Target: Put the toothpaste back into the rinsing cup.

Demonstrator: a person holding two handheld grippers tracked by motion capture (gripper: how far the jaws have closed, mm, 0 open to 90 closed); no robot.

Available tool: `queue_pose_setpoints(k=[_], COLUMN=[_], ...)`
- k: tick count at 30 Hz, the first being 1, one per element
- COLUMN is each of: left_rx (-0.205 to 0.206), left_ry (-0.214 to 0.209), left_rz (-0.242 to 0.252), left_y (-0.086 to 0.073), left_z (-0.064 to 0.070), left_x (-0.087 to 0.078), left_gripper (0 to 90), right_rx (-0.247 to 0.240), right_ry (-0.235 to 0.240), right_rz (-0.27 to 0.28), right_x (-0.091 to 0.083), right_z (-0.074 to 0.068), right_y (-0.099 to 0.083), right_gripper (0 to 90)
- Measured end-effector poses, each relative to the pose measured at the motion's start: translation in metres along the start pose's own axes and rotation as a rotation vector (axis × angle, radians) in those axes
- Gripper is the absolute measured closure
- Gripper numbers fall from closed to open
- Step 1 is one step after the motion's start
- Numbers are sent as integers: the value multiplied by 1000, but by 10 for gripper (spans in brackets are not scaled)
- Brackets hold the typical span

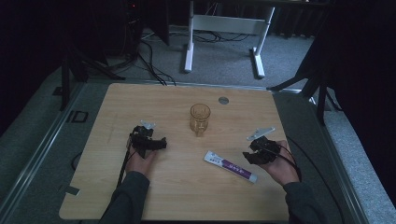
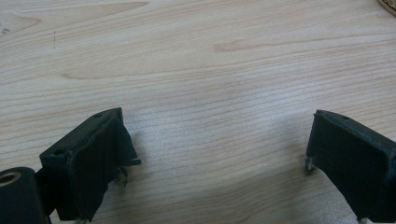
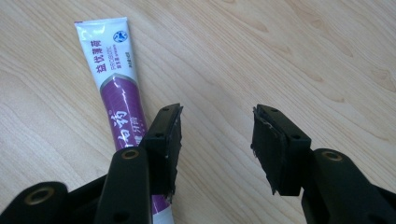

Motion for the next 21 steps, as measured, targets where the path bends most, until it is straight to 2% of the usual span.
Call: queue_pose_setpoints(k=[21], left_rx=[0], left_ry=[1], left_rz=[-1], left_y=[0], left_z=[0], left_x=[0], left_gripper=[49], right_rx=[-41], right_ry=[23], right_rz=[-73], right_x=[6], right_z=[-5], right_y=[5], right_gripper=[525])
Point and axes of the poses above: each handheld gripper's, and its own axes: x roughly forward along the jaws, y roughly out of its top, z roughly to its right, the point moved 5 cm from there along x, roughly forward along the jaws, and after that the axes turned 12 degrees about y, right-handed, at the moved point
